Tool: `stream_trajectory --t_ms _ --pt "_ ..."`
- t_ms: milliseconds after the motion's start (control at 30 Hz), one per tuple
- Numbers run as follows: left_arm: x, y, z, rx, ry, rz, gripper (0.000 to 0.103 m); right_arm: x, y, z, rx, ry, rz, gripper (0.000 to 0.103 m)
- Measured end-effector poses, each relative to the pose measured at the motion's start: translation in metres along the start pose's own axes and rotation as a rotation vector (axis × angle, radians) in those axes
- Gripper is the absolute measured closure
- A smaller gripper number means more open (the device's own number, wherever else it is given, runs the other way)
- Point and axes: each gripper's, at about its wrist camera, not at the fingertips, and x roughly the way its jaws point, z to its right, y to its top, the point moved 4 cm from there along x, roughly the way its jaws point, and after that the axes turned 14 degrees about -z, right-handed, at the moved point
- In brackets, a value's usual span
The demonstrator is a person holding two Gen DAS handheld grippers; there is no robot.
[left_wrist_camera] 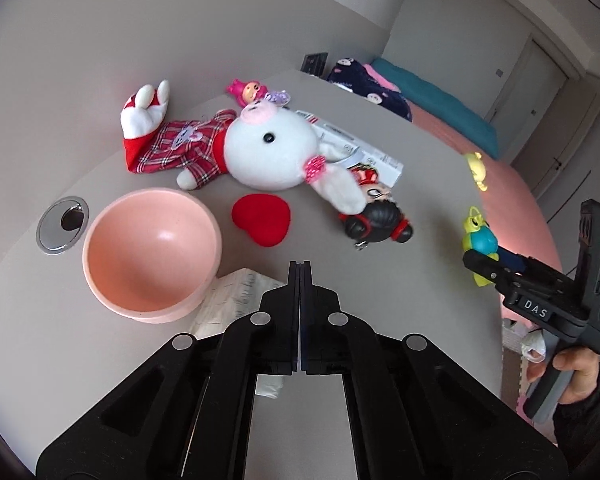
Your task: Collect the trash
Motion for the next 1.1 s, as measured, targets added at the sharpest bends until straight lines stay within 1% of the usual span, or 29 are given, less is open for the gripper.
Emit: stream_trajectory --t_ms 67,133,167,200,233,300,400,500,600,667,733,800,867,1033,1100 --pt "-0.005 0.0 0.007 0.008 0.018 0.007 0.103 -0.007 -0.001 0.003 0.005 0.015 0.01 0.047" --pt "-0.008 0.001 0.011 0.018 0.059 -0.005 0.103 -0.011 -0.003 0.005 0.005 0.03 0.012 0.047" --pt "-0.01 0.001 0.01 0.012 0.084 -0.001 0.103 -0.013 -0.004 0.006 0.004 0.035 0.014 0.047" --pt "-0.011 -0.001 0.008 0.007 0.129 0.004 0.103 -0.015 -0.005 0.007 0.002 0.037 0.016 0.047" --pt "-0.009 -0.002 0.006 0.009 0.156 -0.007 0.103 -0.017 -0.006 0.008 -0.002 0.041 0.018 0.047" --pt "-0.006 -0.007 0.0 0.003 0.182 -0.029 0.103 -0.019 -0.009 0.011 -0.001 0.047 0.02 0.047" --pt "0.008 -0.019 -0.004 0.001 0.229 -0.088 0.103 -0.02 -0.011 0.015 0.006 0.056 0.018 0.047" --pt "0.015 -0.025 -0.009 -0.002 0.283 -0.091 0.103 -0.02 -0.012 0.017 0.009 0.063 0.015 0.047" --pt "0.017 -0.026 -0.014 -0.019 0.29 -0.099 0.103 -0.02 -0.012 0.02 0.012 0.067 0.013 0.047" --pt "0.016 -0.027 -0.014 -0.012 0.299 -0.101 0.103 -0.02 -0.012 0.021 0.016 0.068 0.013 0.047" --pt "0.012 -0.03 -0.012 -0.002 0.325 -0.095 0.103 -0.02 -0.013 0.022 0.018 0.07 0.011 0.047" --pt "0.006 -0.034 -0.01 0.007 0.331 -0.087 0.103 -0.02 -0.013 0.023 0.018 0.07 0.01 0.047" --pt "0.003 -0.038 -0.01 0.008 0.328 -0.087 0.103 -0.018 -0.013 0.022 0.019 0.07 0.007 0.047" --pt "0.003 -0.042 -0.02 -0.03 0.331 -0.104 0.103 -0.015 -0.015 0.019 0.01 0.075 -0.004 0.047" --pt "0.001 -0.041 -0.02 -0.04 0.306 -0.104 0.103 -0.015 -0.016 0.019 0.01 0.074 -0.006 0.047"
